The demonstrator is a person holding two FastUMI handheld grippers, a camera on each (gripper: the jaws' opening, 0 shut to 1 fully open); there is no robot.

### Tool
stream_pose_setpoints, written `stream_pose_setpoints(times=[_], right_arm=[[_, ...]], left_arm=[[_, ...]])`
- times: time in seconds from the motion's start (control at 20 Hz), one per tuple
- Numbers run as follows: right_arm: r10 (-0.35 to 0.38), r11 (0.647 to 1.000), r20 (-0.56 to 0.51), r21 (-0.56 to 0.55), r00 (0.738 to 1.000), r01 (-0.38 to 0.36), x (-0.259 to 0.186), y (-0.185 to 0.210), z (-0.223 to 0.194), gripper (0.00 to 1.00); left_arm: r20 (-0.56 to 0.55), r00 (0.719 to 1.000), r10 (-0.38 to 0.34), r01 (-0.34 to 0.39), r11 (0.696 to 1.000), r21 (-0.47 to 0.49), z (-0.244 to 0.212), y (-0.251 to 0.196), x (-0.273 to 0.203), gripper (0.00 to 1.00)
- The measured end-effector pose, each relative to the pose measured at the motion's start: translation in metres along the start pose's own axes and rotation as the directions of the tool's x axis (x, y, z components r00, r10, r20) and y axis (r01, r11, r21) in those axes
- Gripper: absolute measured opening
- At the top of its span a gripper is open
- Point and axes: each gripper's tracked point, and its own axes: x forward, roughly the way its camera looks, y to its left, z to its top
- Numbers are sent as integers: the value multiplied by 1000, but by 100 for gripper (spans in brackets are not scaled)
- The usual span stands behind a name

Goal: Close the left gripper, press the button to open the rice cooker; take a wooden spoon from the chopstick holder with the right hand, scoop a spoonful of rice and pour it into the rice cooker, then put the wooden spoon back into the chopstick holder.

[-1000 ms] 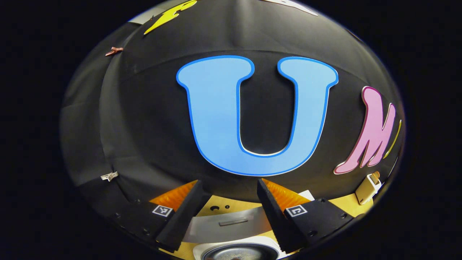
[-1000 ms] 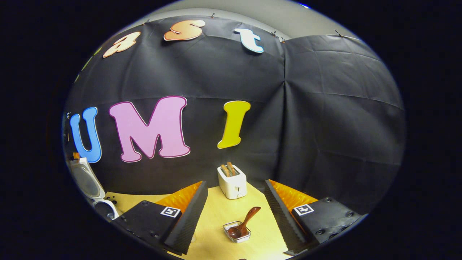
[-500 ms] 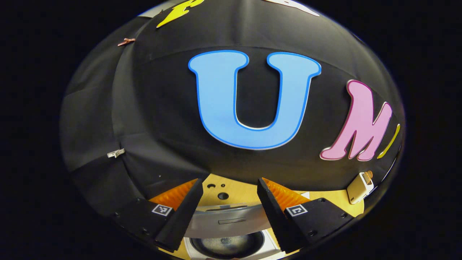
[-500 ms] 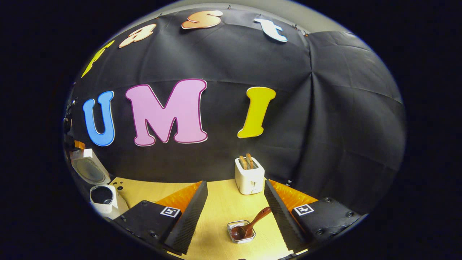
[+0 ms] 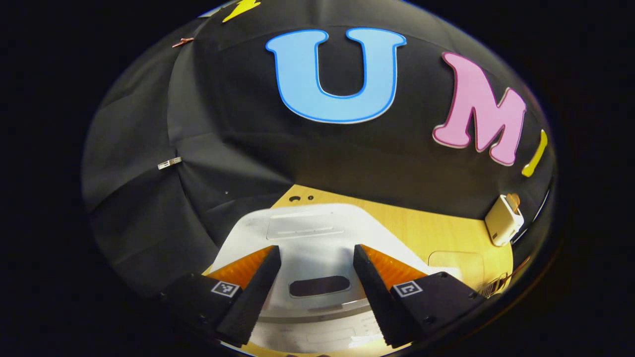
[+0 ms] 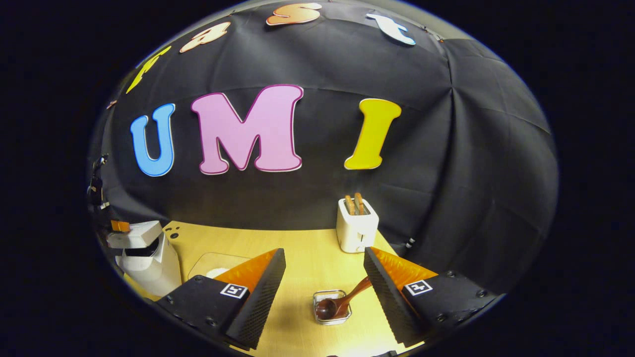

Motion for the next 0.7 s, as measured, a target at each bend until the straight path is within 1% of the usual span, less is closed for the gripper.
stream_pose_setpoints(times=[0.2, 0.3, 0.45, 0.55, 0.7], right_arm=[[50, 998, -21, -48, 999, -51, -5, 20, -12, 98], [72, 996, -35, -49, 997, -74, -7, 29, -19, 97], [78, 996, -51, -38, 996, -80, -7, 31, -24, 98], [76, 996, -53, -38, 996, -78, -7, 30, -25, 98], [80, 996, -60, -33, 995, -82, -6, 34, -32, 98]], left_arm=[[-41, 999, 16, -16, 1000, 9, -37, -3, -8, 98], [-68, 997, 24, -23, 1000, 17, -54, -1, -11, 98], [-58, 998, 30, -30, 1000, 4, -57, -1, -9, 98], [-56, 998, 21, -20, 1000, 16, -57, -3, -8, 98], [-1, 1000, 15, -15, 999, 42, -51, -5, 4, 99]])
